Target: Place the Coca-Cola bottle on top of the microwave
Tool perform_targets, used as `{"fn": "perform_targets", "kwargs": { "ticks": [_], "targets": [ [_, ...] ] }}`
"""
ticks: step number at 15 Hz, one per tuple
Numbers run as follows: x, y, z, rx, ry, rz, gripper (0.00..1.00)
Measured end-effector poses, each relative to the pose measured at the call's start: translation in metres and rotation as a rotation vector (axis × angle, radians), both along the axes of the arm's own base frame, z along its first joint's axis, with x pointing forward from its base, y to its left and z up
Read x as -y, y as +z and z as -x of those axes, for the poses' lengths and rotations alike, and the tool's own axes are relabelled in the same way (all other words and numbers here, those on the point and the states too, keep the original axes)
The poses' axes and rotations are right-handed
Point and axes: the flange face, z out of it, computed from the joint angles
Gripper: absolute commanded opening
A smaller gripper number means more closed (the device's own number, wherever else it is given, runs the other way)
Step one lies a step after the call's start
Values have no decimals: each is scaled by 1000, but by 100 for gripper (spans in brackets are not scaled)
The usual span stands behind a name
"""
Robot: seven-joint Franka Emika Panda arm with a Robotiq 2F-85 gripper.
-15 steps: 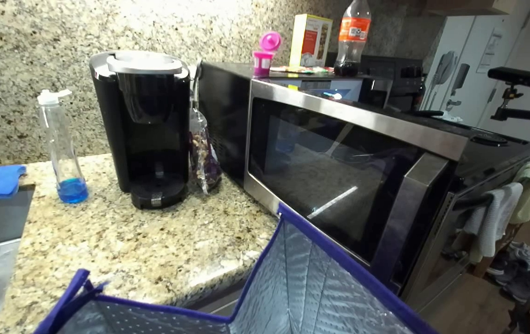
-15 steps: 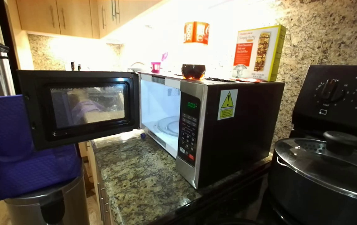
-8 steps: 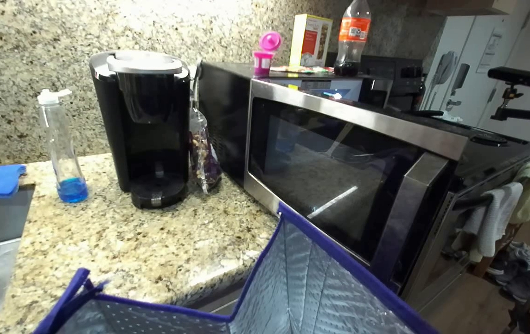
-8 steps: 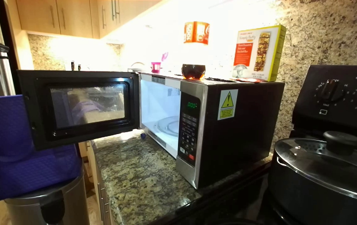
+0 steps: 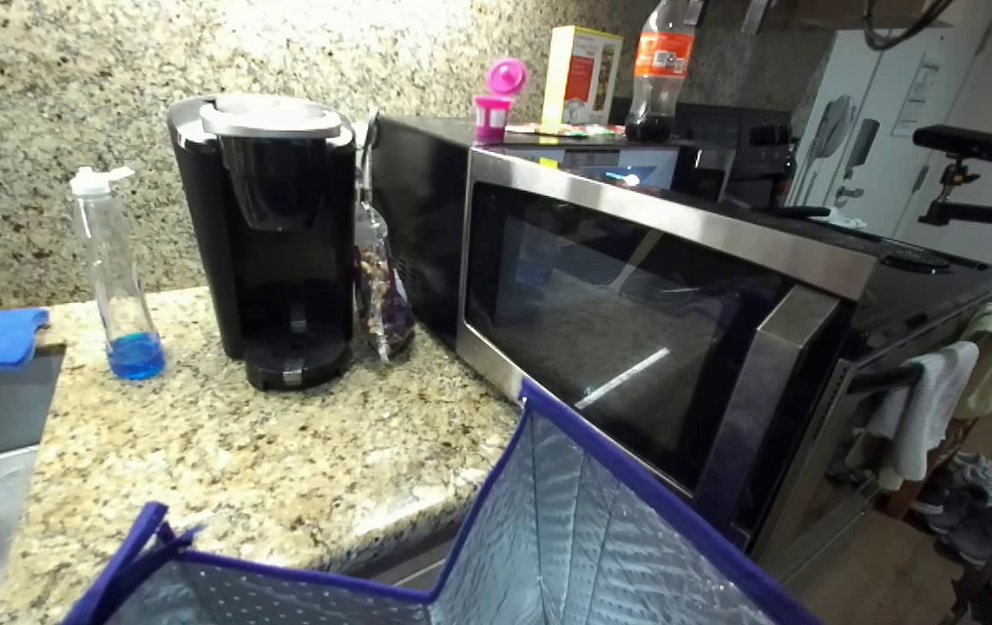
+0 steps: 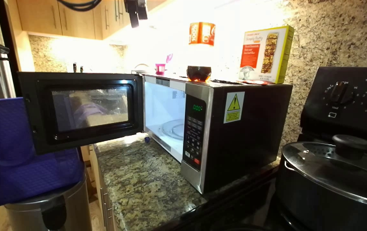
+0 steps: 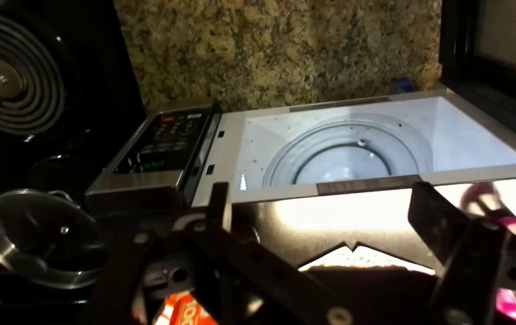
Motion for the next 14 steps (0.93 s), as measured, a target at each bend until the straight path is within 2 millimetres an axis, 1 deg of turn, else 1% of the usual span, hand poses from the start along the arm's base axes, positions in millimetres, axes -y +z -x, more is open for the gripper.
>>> {"fn": "perform_targets", "kwargs": {
  "ticks": [3,6,8,10,12,14],
  "targets": [
    [-15,-47,6,-11,-20,-30,100],
    [-29,-91,21,-22,5,-34,100],
    [-36,-121,39,-56,35,-30,100],
    [-36,-150,62,-95,76,-27,100],
    [-31,-177,87,-122,117,-17,100],
    [-22,-203,115,-139,157,-3,100]
  ]
}}
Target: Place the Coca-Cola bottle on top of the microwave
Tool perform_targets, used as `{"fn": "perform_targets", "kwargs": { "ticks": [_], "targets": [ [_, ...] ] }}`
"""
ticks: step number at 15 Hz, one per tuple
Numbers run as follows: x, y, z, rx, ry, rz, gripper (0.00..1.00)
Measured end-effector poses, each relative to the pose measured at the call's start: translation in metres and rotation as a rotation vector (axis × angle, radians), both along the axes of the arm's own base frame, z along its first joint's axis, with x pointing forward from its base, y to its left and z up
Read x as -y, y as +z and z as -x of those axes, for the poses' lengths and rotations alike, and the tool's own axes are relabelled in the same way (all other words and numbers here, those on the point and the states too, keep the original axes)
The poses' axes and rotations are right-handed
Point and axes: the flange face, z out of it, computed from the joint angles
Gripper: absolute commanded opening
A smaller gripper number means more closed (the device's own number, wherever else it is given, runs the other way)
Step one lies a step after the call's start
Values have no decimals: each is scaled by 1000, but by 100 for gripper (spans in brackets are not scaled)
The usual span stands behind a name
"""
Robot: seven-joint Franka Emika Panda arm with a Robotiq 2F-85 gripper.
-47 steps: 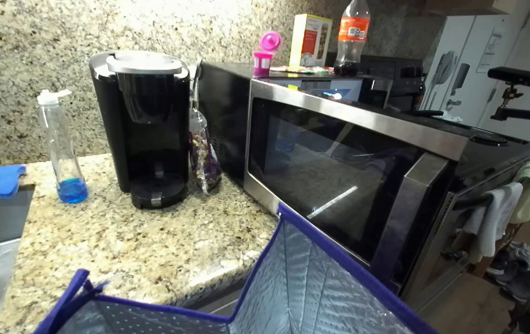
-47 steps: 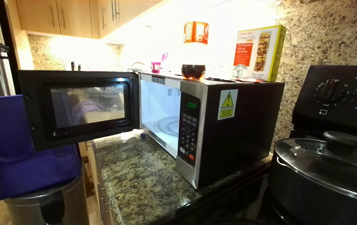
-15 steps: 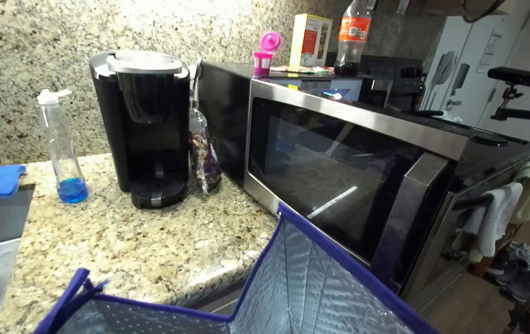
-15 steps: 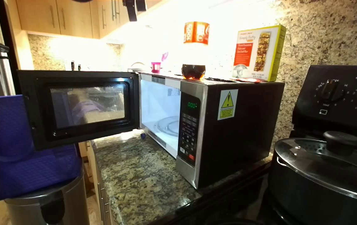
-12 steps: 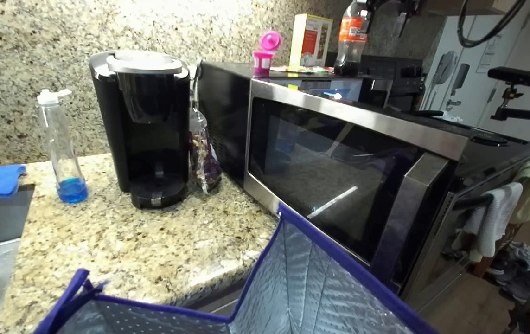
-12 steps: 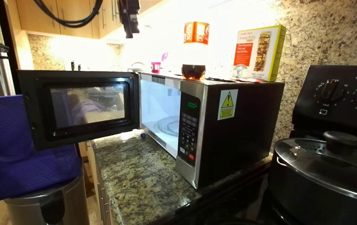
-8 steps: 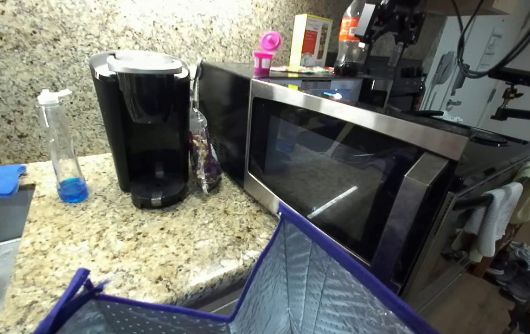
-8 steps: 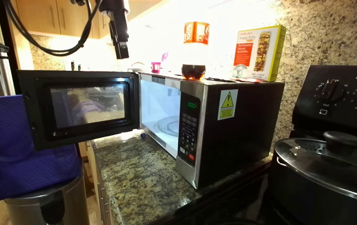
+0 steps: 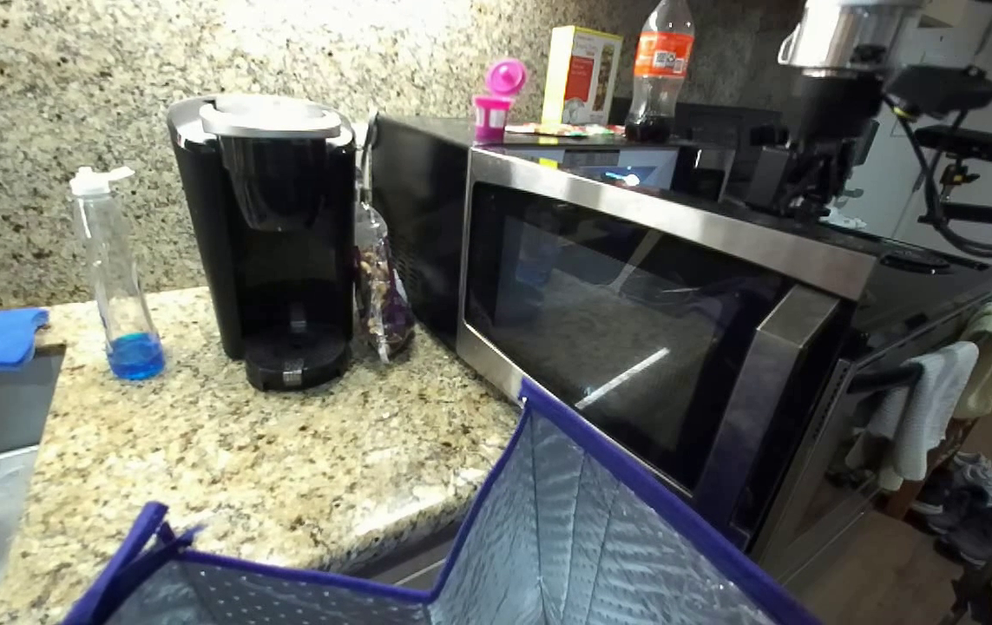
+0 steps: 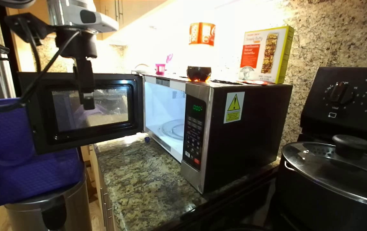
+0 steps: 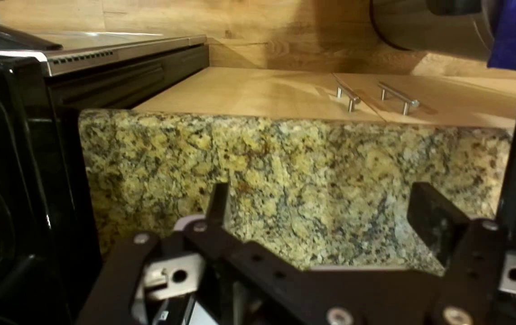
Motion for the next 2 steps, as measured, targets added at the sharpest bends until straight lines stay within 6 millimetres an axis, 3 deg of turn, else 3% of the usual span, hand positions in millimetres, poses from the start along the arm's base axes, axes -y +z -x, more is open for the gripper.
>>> {"fn": "perform_targets", "kwargs": {
  "ticks": [2],
  "targets": [
    [3,-6,9,-3,-2,0,100]
  ]
}}
